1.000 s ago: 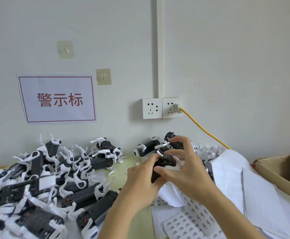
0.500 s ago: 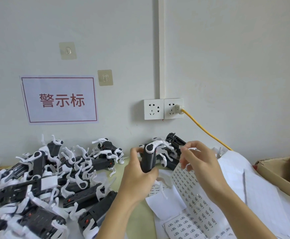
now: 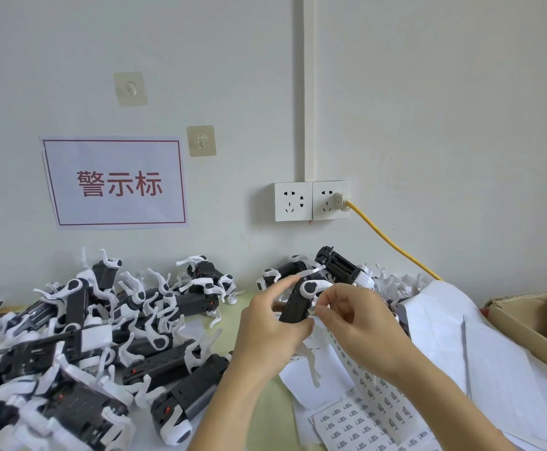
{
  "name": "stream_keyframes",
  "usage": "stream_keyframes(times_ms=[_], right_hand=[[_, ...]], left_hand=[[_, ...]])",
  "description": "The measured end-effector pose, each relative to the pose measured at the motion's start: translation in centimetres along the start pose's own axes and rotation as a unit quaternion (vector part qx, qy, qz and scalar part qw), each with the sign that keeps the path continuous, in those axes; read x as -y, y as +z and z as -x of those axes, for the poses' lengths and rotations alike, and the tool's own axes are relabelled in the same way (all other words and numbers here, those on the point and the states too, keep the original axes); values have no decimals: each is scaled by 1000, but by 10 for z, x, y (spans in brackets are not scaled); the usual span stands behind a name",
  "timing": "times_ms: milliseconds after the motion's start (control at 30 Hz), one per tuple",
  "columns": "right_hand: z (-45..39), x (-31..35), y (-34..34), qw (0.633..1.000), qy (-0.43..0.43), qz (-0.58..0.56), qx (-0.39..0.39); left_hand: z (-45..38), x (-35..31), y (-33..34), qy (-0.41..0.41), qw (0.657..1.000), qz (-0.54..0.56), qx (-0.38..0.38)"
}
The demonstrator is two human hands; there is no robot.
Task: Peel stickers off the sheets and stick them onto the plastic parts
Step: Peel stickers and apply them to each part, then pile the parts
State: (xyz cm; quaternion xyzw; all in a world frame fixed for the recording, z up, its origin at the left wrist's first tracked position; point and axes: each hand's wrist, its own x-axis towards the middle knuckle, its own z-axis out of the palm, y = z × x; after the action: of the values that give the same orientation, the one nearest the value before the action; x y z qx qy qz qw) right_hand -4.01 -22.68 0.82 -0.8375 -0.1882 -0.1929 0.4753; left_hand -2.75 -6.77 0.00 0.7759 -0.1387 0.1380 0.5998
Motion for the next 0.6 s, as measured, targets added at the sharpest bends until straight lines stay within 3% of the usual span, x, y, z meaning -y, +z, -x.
stream_keyframes(times_ms=[600], right_hand=[[-2,-3,6,999,-8,48,-11]], left_hand=[[-1,7,1,27,999,-39,16]])
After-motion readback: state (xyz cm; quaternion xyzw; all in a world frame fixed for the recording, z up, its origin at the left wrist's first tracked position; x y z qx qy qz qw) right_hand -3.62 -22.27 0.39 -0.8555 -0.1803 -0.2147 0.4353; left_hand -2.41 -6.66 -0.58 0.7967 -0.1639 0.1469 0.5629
